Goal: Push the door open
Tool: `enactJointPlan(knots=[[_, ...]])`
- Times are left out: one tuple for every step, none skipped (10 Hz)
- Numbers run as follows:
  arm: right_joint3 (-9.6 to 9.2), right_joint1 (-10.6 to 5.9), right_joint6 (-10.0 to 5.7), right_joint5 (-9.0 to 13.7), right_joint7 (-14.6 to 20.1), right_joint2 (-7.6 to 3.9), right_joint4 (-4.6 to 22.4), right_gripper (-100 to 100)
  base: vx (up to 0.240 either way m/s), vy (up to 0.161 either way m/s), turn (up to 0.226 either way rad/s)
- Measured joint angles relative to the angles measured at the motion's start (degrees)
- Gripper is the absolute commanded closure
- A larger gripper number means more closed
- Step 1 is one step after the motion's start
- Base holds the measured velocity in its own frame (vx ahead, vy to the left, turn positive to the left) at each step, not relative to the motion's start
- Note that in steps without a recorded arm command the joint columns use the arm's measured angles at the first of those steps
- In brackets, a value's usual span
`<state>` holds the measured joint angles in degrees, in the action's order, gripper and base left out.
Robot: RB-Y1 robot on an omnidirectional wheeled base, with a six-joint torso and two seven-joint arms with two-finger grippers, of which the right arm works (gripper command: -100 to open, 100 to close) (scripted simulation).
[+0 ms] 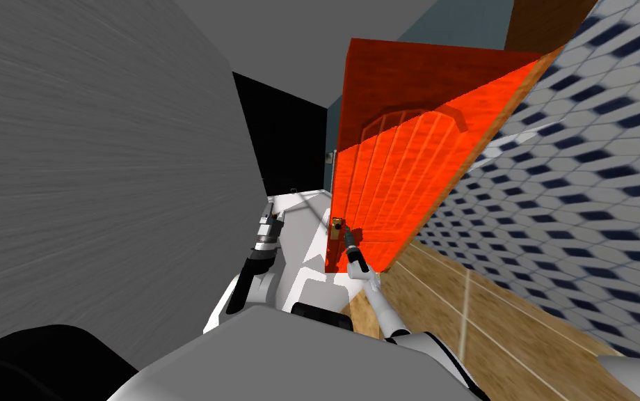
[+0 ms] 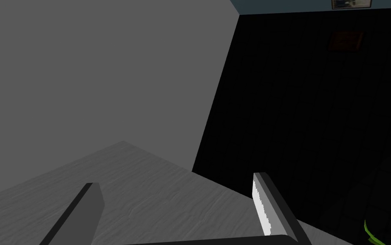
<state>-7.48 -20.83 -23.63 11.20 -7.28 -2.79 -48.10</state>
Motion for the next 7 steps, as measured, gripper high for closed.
enactJointPlan(knots=[[-0.17,-0.36,0.09,0.1,0.3,0.32,0.5,-100,-0.271,0.033,-0.014],[-0.33,-0.60,-0.04,0.2,0.5,1.15,1.1,-100,-0.238,0.051,-0.010],[-0.61,-0.64,-0.09,0.3,0.9,1.84,1.4,-100,-0.106,0.025,-0.005],[-0.65,-0.62,-0.09,0.3,1.0,1.92,1.4,-100,0.103,0.024,0.035],[-0.53,-0.55,-0.10,0.3,0.9,1.30,1.3,-100,0.190,0.021,0.019],[-0.47,-0.69,-0.37,0.4,1.0,0.81,1.6,-100,0.192,0.031,0.017],[-0.39,-0.76,-0.52,0.4,1.0,0.45,1.7,-100,0.211,0.044,0.021]])
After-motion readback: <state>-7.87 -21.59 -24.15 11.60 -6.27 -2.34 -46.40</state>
